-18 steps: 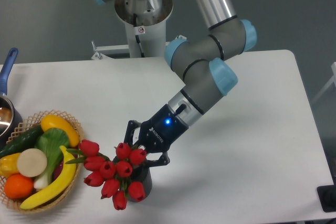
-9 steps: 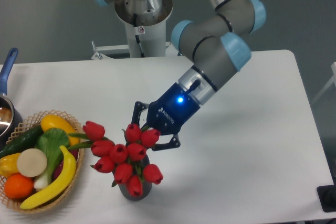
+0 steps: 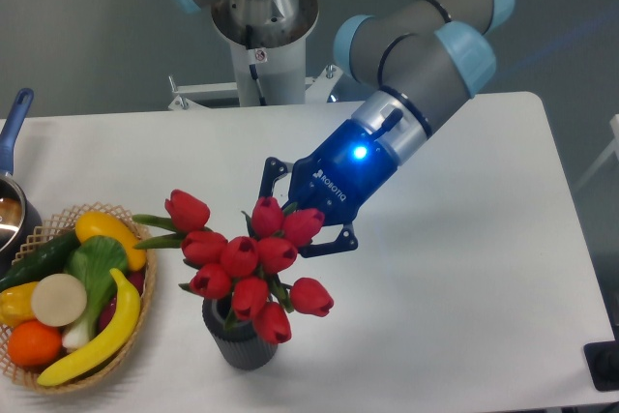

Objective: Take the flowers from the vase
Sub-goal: 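Lift the tulip bunch up out of the dark vase and away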

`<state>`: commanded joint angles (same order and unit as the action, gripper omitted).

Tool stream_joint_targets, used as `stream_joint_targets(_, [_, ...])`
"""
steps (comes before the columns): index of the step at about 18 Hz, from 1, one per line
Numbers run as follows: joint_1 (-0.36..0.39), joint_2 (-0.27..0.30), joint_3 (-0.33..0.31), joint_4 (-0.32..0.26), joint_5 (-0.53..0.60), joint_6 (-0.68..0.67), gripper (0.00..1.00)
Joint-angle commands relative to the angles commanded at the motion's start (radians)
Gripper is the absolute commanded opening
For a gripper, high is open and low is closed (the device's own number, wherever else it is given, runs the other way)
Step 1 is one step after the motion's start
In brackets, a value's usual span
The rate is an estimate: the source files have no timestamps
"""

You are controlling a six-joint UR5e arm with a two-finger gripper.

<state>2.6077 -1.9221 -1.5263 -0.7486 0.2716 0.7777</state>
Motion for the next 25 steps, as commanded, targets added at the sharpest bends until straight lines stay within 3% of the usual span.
stream_joint_targets(8, [0.084, -0.009, 0.089, -0.002, -0.178, -0.067, 0.0])
stream_joint_targets(11, [0.112, -0.003, 0.086, -0.003, -0.17, -0.061, 0.0])
stream_joint_targets(14, [0.126, -0.035, 0.081, -0.002, -0.149, 0.004, 0.0])
stream_joint_targets(16, [0.147, -0.043, 0.078, 0.0, -0.079, 0.063, 0.0])
stream_joint_targets(20, [0.155, -0.032, 0.057, -0.002, 0.24, 0.187, 0.0])
stream_joint_targets(25, [0.164, -0.026, -0.011, -0.003, 0.548, 0.372, 0.0])
